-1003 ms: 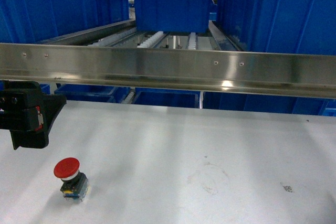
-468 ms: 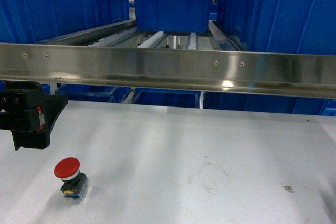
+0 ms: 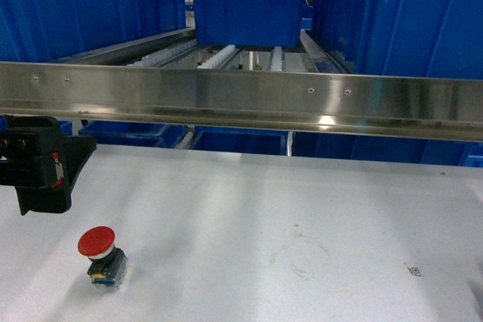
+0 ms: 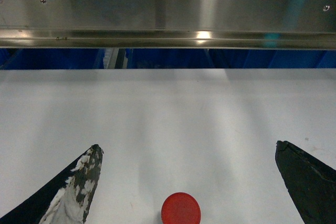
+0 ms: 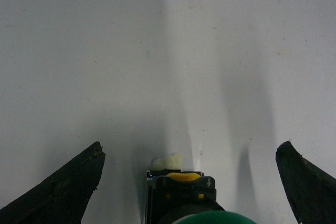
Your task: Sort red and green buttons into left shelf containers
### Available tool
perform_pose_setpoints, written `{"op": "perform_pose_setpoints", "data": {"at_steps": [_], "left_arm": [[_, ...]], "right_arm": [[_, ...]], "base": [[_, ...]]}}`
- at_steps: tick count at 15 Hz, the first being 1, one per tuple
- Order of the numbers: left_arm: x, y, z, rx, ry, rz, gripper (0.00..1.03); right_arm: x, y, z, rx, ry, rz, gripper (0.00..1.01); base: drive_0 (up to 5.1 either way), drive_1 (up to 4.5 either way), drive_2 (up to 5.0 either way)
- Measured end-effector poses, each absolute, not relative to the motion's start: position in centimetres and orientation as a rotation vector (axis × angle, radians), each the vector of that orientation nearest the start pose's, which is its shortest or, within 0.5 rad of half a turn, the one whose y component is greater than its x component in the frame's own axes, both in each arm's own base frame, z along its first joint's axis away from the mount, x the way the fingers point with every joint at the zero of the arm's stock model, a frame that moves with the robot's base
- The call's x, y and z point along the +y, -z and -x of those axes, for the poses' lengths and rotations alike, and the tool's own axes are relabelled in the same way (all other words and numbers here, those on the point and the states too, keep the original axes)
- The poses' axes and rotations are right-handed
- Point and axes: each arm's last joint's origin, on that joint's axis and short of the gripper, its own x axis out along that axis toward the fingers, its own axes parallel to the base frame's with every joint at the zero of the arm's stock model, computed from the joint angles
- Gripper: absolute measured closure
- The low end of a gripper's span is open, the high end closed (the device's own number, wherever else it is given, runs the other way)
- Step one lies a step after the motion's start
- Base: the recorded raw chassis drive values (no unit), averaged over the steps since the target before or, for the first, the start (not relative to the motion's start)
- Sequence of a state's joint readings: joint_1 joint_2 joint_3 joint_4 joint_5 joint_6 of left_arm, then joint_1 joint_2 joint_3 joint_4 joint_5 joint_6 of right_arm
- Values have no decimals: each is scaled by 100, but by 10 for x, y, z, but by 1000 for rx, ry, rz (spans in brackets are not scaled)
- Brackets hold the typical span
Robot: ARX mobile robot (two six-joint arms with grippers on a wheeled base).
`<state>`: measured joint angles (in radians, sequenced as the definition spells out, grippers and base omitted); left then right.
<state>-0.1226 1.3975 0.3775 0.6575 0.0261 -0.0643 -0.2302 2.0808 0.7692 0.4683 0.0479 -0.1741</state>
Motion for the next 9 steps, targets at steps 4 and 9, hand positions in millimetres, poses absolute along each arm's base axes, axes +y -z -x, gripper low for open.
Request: {"op": "perform_pose_setpoints", "data": {"at_steps": [4, 9], "left_arm": [[-31, -152, -242, 367, 136, 46, 5], [-31, -152, -242, 367, 136, 46, 5]], "right_arm": [[-78, -34, -325, 862, 185, 93, 23], [-77, -30, -324, 866, 184, 92, 72]], "base": [[0, 0, 0], [0, 0, 0]]}}
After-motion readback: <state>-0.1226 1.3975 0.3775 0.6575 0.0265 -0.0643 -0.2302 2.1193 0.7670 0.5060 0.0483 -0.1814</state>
